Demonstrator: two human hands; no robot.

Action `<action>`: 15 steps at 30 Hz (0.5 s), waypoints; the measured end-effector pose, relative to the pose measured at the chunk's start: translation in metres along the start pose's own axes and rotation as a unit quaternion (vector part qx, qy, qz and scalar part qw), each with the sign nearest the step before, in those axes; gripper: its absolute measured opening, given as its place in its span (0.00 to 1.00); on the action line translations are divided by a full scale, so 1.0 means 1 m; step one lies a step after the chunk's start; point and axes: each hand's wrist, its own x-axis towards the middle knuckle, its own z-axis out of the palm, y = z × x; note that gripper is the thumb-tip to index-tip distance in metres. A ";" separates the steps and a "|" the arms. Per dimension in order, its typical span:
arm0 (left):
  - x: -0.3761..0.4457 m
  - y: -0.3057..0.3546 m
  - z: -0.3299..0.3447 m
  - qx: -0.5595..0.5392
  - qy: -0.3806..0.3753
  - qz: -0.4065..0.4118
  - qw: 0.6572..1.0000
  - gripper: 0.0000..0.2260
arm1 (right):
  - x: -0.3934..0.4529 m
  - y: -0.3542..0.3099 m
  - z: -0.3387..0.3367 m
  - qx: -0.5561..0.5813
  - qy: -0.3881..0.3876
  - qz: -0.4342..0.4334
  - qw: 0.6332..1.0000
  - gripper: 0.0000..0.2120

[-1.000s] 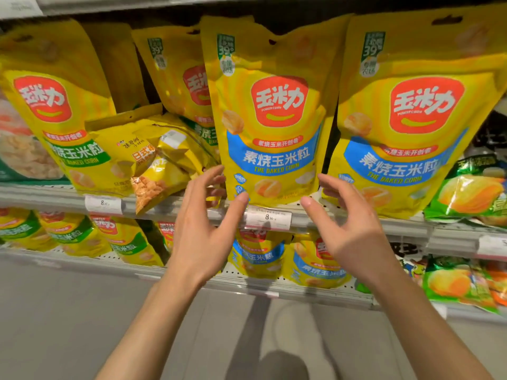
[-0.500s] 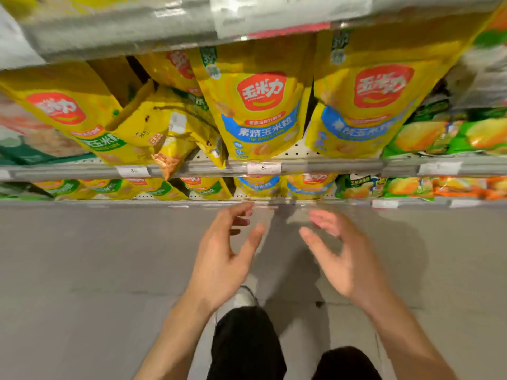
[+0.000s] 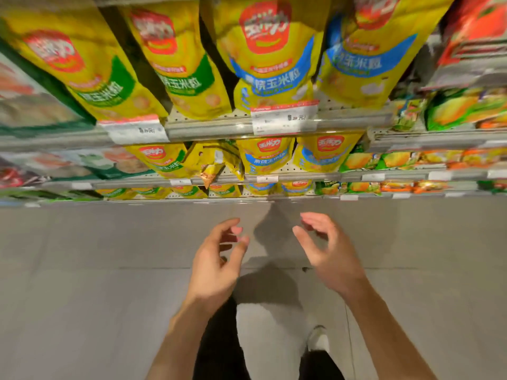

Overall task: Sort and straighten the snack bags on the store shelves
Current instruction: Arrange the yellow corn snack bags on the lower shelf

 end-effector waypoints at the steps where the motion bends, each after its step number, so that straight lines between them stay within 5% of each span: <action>1: 0.006 0.001 -0.015 0.004 -0.003 0.005 1.000 0.12 | 0.001 -0.014 0.008 -0.003 0.009 0.003 1.000 0.15; 9: 0.102 -0.006 -0.164 0.040 -0.030 0.034 0.998 0.10 | 0.027 -0.109 0.122 0.021 0.083 0.035 0.996 0.10; 15: 0.138 -0.023 -0.234 0.042 -0.022 0.057 0.997 0.10 | 0.041 -0.146 0.185 -0.022 0.064 0.053 0.996 0.14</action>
